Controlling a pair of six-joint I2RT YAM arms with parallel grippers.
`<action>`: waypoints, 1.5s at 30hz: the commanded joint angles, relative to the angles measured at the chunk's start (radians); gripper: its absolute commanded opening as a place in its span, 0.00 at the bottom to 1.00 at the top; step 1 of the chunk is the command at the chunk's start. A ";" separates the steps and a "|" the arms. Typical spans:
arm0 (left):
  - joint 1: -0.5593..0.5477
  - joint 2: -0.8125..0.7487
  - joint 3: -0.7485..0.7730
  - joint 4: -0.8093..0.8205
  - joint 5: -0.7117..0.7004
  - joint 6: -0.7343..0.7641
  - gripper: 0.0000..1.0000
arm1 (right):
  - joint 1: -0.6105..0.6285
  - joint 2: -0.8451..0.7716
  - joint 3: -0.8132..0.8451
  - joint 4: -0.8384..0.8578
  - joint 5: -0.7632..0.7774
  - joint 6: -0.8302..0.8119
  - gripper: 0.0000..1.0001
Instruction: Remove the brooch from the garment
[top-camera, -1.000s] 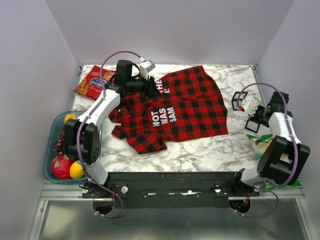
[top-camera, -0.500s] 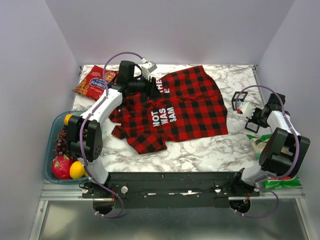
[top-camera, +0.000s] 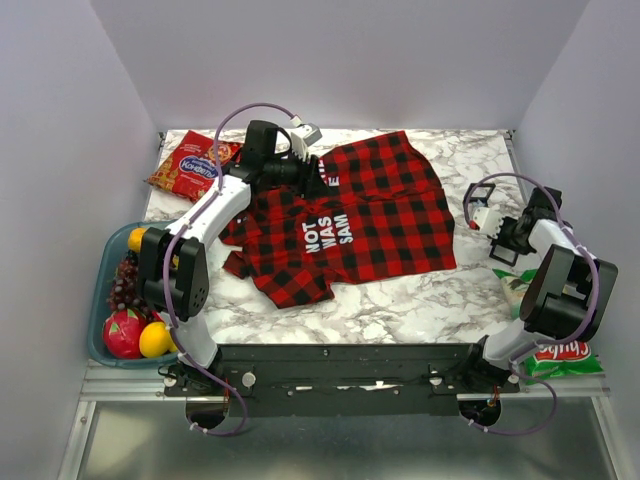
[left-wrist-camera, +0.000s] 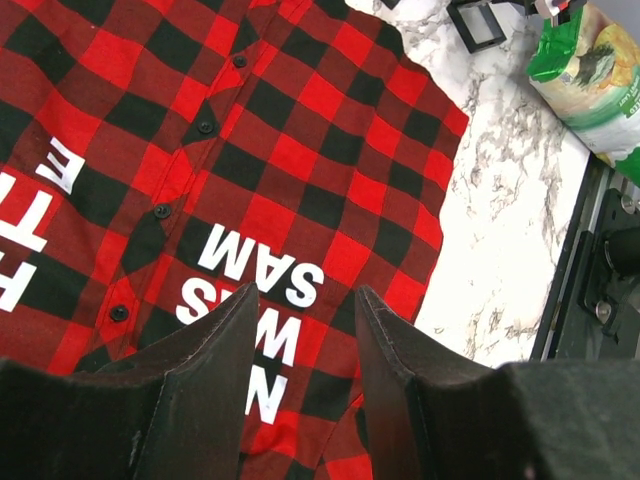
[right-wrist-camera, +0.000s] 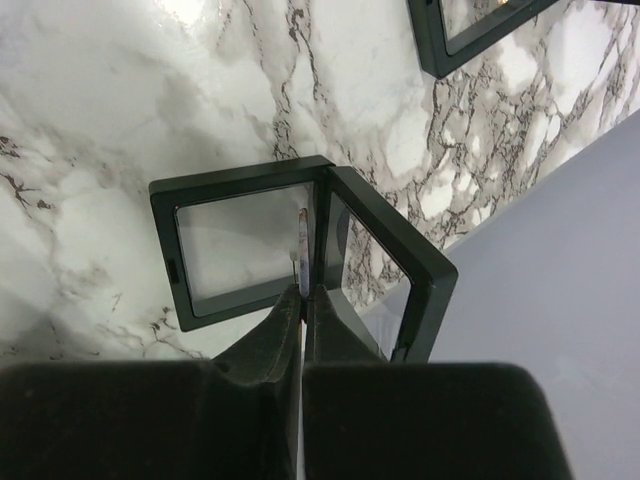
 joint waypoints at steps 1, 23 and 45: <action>-0.004 0.008 0.029 -0.021 -0.028 0.022 0.52 | 0.005 0.017 -0.031 0.031 0.016 -0.031 0.11; -0.004 0.002 0.039 -0.012 -0.005 0.019 0.52 | 0.005 -0.193 -0.047 -0.256 -0.044 -0.001 0.42; 0.127 0.096 0.470 -0.389 -0.163 0.216 0.99 | 0.527 -0.133 0.668 -0.116 -0.054 1.366 1.00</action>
